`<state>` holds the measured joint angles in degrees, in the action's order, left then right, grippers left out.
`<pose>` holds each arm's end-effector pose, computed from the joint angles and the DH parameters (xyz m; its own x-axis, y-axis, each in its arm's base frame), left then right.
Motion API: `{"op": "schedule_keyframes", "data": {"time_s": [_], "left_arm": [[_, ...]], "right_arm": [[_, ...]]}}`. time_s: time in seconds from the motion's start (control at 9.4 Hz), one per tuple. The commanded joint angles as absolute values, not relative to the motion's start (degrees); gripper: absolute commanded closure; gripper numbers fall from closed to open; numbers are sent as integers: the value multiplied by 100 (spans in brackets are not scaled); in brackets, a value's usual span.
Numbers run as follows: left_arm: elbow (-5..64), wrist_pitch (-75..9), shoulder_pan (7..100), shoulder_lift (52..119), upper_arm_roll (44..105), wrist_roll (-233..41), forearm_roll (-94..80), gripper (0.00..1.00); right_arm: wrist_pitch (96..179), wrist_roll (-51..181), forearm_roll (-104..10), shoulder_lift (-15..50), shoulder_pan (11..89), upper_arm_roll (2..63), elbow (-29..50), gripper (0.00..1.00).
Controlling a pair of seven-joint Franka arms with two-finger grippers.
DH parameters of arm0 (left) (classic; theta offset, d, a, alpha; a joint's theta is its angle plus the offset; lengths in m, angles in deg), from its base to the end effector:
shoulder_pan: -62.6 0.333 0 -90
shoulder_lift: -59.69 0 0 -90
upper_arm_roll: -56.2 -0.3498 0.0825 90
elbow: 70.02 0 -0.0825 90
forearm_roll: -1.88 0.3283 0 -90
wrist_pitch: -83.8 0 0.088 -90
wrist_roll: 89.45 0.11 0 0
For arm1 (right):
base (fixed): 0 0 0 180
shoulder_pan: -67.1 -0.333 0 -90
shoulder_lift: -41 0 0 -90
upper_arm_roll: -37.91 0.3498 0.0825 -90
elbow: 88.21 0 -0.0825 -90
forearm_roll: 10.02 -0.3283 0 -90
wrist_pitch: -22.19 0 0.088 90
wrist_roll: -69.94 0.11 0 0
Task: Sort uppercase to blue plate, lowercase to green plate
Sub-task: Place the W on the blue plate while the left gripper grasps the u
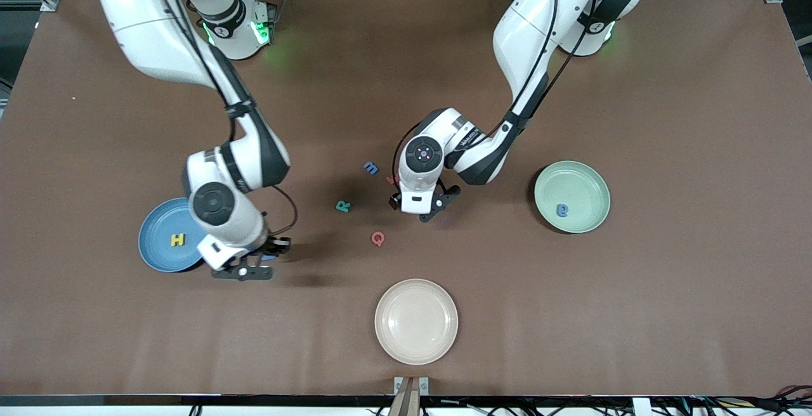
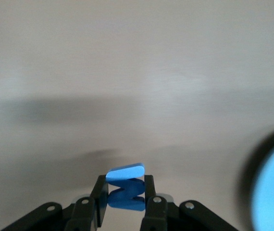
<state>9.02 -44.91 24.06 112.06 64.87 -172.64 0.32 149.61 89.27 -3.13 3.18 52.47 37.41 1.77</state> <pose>0.5028 -0.5037 0.2168 0.7547 0.6401 -0.1439 0.6436 -0.7649 -0.0266 0.6573 0.1624 0.3124 0.9996 -0.0143 0.0233 -0.0166 -0.9951 0.0979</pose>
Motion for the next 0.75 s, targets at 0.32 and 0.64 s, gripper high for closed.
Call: {"op": "schedule_keyframes", "data": {"time_s": [0.32,0.64], "left_arm": [[671,-4162,2305,11287,6429,-17181,39,46],[653,-4118,2296,11287,6420,-17181,48,55]], "right_arm": [[14989,7560,-9,953,6382,3800,1154,100],[14980,7171,-9,954,6753,3809,1251,100]]}}
